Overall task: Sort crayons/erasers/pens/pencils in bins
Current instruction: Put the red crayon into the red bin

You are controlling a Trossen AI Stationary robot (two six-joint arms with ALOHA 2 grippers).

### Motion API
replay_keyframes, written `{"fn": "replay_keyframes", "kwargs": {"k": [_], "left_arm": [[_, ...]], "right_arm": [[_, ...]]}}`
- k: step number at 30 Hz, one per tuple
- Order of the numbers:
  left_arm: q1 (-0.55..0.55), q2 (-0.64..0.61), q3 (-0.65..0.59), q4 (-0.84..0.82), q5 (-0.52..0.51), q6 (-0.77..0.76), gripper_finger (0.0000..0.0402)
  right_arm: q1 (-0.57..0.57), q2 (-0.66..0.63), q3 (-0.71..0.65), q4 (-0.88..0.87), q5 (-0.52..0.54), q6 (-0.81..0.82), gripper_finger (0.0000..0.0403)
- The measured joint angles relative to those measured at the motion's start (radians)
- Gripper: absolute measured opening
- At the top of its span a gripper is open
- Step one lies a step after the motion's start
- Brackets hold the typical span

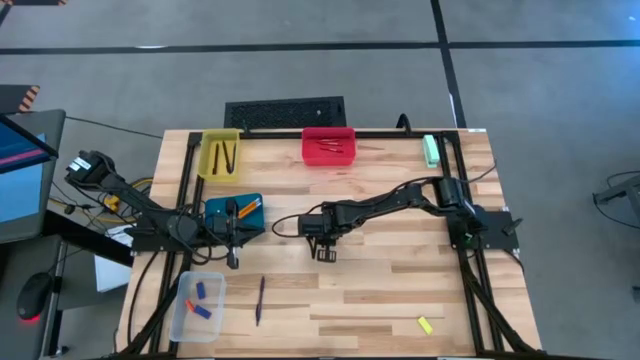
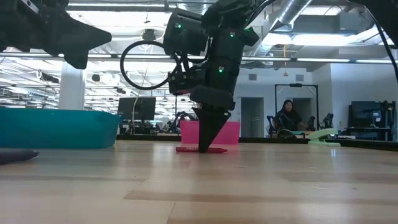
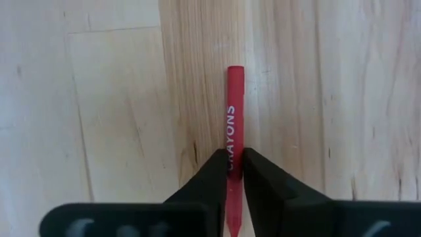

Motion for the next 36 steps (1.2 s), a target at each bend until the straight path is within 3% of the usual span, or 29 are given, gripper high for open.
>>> {"fn": "replay_keyframes", "kwargs": {"k": [5,18,36], "left_arm": [[0.0,0.0,0.0,0.0,0.0,-0.001,0.0],[0.0,0.0,0.0,0.0,0.0,-0.001,0.0],[0.0,0.0,0.0,0.0,0.001,-0.001,0.0]], "right_arm": [[0.0,0.0,0.0,0.001,-0.001,0.003,0.0083],[0.001,-0.001,-0.002,0.011,0.001,0.002,0.0032],[-0.005,-0.041,-0.006,0.03,0.001,0.003,0.0029]]}}
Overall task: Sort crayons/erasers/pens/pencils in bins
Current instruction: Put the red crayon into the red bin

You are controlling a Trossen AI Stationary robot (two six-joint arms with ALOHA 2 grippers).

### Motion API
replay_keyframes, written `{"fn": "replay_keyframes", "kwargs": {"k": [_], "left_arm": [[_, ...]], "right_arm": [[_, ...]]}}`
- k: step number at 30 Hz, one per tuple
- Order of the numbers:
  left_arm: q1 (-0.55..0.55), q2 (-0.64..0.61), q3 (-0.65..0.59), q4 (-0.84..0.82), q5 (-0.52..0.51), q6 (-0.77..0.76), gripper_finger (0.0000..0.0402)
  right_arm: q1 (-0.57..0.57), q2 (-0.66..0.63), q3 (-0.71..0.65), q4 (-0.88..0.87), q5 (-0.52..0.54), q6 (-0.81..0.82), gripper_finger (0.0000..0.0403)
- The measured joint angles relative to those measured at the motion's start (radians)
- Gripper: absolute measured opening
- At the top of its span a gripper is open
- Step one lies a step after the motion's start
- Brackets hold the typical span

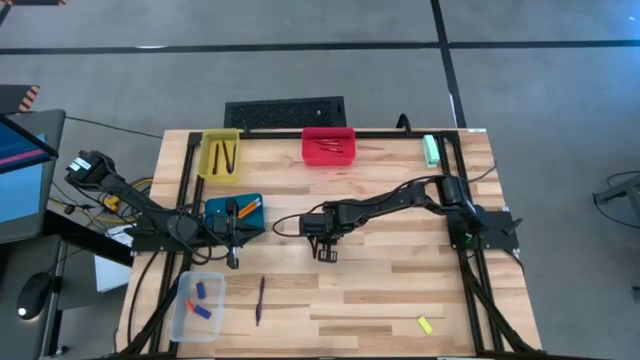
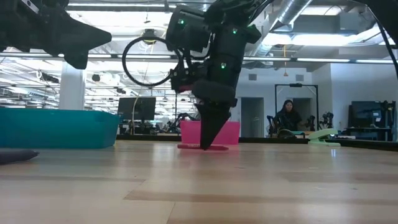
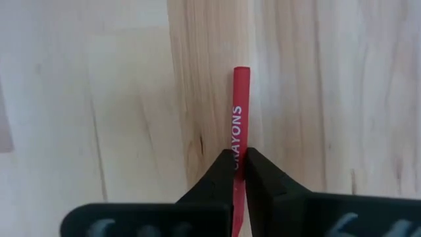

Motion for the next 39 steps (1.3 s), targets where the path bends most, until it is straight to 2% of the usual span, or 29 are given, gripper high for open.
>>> {"fn": "replay_keyframes", "kwargs": {"k": [11,19,25,29,35,39], "left_arm": [[0.0,0.0,0.0,0.0,0.0,0.0,0.0],[0.0,0.0,0.0,-0.001,0.0,0.0,0.0],[0.0,0.0,0.0,0.005,0.0,0.0,0.0],[0.0,0.0,0.0,0.012,0.0,0.001,0.0],[0.0,0.0,0.0,0.043,0.0,0.016,0.0],[0.0,0.0,0.0,0.042,-0.002,0.021,0.0]], "right_arm": [[-0.019,-0.039,0.002,-0.03,0.008,-0.005,0.0031],[-0.086,-0.145,0.003,-0.122,0.144,-0.061,0.0029],[-0.218,-0.24,0.003,-0.132,0.243,-0.168,0.003],[-0.354,-0.255,0.005,-0.05,0.298,-0.284,0.003],[-0.525,-0.173,0.025,0.09,0.227,-0.479,0.0033],[-0.584,-0.107,0.072,0.091,0.181,-0.546,0.0032]]}}
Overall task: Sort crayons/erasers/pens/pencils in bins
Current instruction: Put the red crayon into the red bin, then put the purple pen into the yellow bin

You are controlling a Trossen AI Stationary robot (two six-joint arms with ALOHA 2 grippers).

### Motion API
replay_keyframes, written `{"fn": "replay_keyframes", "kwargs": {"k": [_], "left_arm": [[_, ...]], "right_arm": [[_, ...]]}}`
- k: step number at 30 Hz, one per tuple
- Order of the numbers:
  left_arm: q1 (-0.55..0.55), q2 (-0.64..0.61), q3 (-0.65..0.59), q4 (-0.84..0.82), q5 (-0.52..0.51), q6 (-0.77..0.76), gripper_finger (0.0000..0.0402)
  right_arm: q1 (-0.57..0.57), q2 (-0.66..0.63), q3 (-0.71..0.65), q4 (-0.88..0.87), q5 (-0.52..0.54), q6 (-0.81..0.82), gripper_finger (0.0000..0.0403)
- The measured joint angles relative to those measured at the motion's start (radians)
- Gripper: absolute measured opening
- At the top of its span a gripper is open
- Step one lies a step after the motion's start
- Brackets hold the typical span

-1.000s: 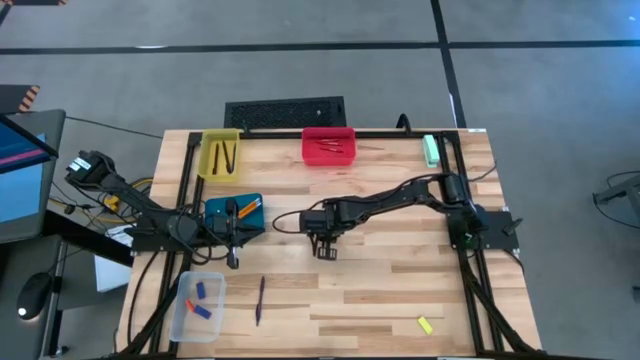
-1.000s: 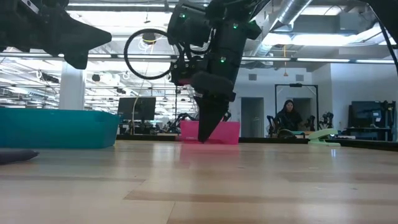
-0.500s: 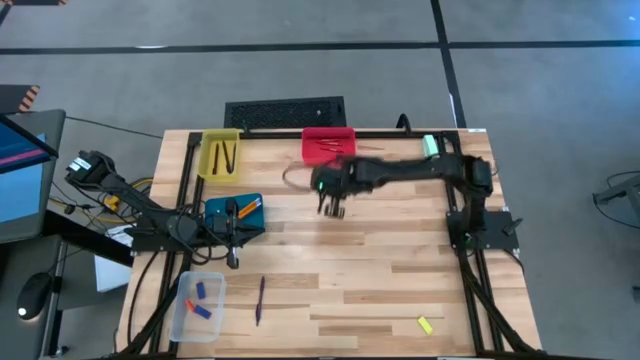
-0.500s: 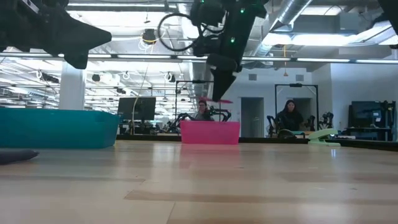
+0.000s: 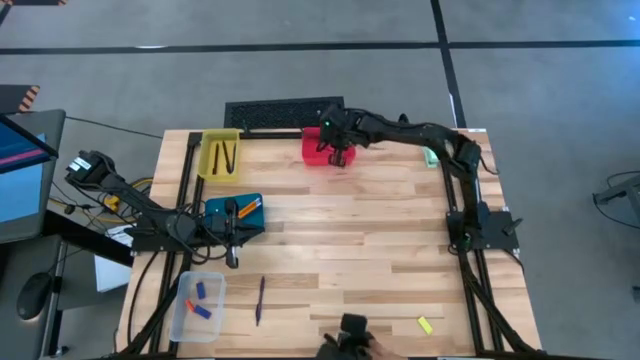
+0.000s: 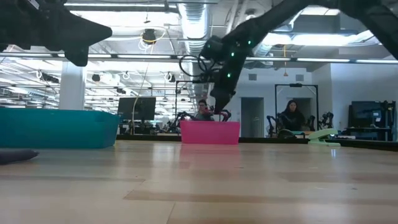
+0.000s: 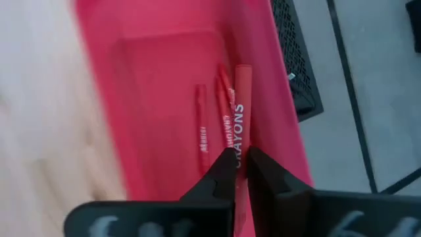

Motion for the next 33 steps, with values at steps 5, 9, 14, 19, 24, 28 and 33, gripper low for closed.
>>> {"fn": "replay_keyframes", "kwargs": {"k": [5,9,14,19,24,28,33], "left_arm": [[0.0,0.0,0.0,0.001,0.0,0.013,0.0],[0.0,0.0,0.0,0.0,0.0,0.025,0.0],[0.0,0.0,0.0,-0.001,0.0,0.024,0.0],[0.0,0.0,0.0,-0.005,-0.002,0.025,0.0],[0.0,0.0,0.0,-0.005,-0.003,0.024,0.0],[0.0,0.0,0.0,-0.005,-0.01,0.019,0.0],[0.0,0.0,0.0,-0.006,-0.033,0.019,0.0]], "right_arm": [[-0.049,0.061,0.031,-0.004,-0.089,-0.018,0.003],[-0.059,0.101,0.044,-0.005,-0.107,-0.039,0.0032],[-0.071,0.12,0.053,-0.003,-0.129,-0.026,0.0039],[-0.075,0.115,0.053,0.0,-0.129,0.011,0.0057],[-0.076,0.112,0.053,0.0,-0.129,0.043,0.0091],[-0.071,0.112,0.056,-0.002,-0.121,0.041,0.0125],[-0.047,0.08,0.071,-0.001,-0.118,0.065,0.0126]]}}
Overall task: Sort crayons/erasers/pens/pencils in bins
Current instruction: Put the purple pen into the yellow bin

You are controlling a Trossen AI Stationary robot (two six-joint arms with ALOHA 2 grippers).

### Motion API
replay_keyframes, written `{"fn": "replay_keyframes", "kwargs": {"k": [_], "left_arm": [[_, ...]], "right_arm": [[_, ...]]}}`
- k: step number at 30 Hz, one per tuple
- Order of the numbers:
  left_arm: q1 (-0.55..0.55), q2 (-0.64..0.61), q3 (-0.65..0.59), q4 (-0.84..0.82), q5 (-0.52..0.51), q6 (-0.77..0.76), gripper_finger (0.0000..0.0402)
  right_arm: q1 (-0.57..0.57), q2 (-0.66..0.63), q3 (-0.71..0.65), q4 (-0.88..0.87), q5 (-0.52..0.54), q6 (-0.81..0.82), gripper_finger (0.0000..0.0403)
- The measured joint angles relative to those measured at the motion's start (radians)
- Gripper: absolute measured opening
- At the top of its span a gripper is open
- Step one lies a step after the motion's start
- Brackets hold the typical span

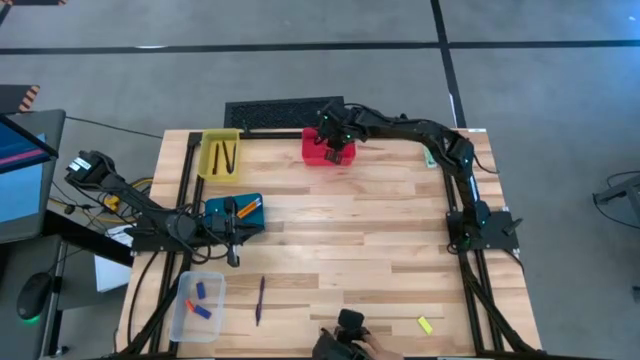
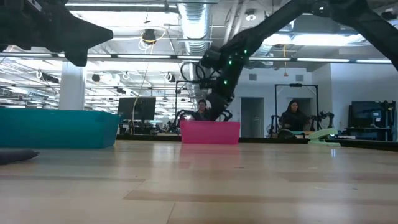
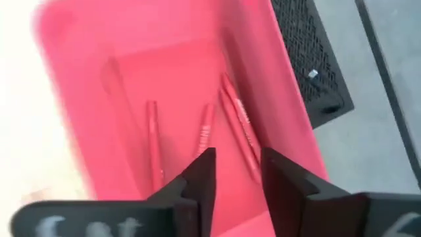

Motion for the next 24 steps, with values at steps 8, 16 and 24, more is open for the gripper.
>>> {"fn": "replay_keyframes", "kwargs": {"k": [8,16,24], "left_arm": [[0.0,0.0,0.0,-0.025,0.003,0.012,0.0],[0.0,0.0,0.0,-0.023,0.066,0.006,0.0],[0.0,0.0,0.018,-0.066,0.081,-0.084,0.0]], "right_arm": [[0.109,-0.152,-0.126,0.28,-0.006,0.053,0.001],[0.265,-0.331,-0.525,0.825,-0.012,0.176,0.0004],[0.458,-0.488,-0.856,1.088,0.127,0.266,0.0003]]}}
